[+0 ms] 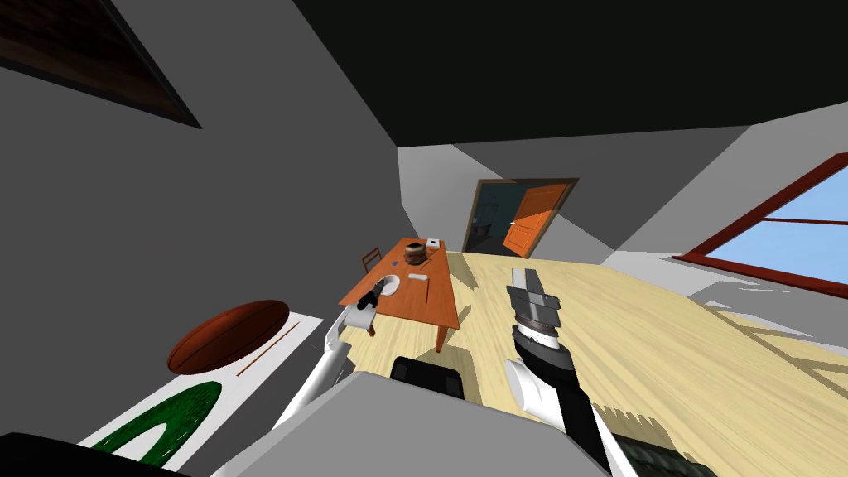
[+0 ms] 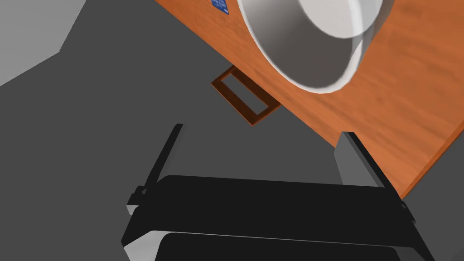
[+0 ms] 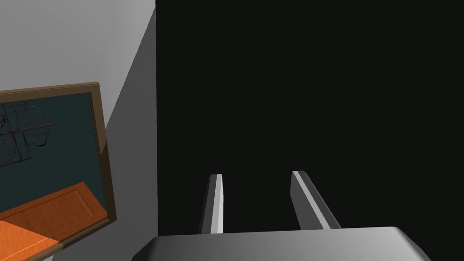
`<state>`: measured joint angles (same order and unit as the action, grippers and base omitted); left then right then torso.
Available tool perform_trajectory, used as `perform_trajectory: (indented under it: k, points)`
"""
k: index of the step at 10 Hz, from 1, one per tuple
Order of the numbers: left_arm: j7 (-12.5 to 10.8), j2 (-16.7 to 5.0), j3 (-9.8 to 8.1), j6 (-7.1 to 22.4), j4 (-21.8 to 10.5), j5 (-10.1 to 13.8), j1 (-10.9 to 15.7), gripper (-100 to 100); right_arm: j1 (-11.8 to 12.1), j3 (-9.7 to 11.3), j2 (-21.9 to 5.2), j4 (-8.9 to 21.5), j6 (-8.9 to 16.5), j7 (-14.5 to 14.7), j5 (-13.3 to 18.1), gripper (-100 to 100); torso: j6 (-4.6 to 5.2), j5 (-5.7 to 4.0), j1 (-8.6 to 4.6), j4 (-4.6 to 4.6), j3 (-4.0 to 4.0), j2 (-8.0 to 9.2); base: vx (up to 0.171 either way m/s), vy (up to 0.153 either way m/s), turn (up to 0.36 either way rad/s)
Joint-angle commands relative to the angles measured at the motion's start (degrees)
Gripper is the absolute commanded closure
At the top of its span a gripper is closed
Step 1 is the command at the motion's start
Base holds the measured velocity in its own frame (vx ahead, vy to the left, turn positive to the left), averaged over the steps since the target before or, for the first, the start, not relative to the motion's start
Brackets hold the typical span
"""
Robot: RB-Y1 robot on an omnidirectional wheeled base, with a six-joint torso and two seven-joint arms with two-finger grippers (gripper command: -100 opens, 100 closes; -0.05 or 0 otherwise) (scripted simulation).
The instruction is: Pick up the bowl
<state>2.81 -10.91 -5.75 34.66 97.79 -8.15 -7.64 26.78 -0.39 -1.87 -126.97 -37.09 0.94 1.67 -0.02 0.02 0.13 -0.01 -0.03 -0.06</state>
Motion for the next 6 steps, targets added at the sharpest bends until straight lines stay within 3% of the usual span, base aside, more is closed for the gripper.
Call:
perform_trajectory:
  k: [1, 6]
  points:
    - [-0.36, 0.00, -0.27, 2.86, -2.86, 0.65, 2.05, -100, 0.00, 0.00, 0.00, 0.00, 0.00, 0.00, 0.00, 0, 0.00, 0.00, 0.00, 0.00, 0.00, 0.00, 0.020, 0.055, -0.108]
    - [-0.97, 0.12, -0.69, 11.02, -7.97, 2.25, 5.95, -100, 0.00, 0.00, 0.00, 0.00, 0.00, 0.00, 0.00, 0, -0.03, 0.02, 0.07, -0.01, 0.00, 0.00, 0.016, 0.051, -0.033]
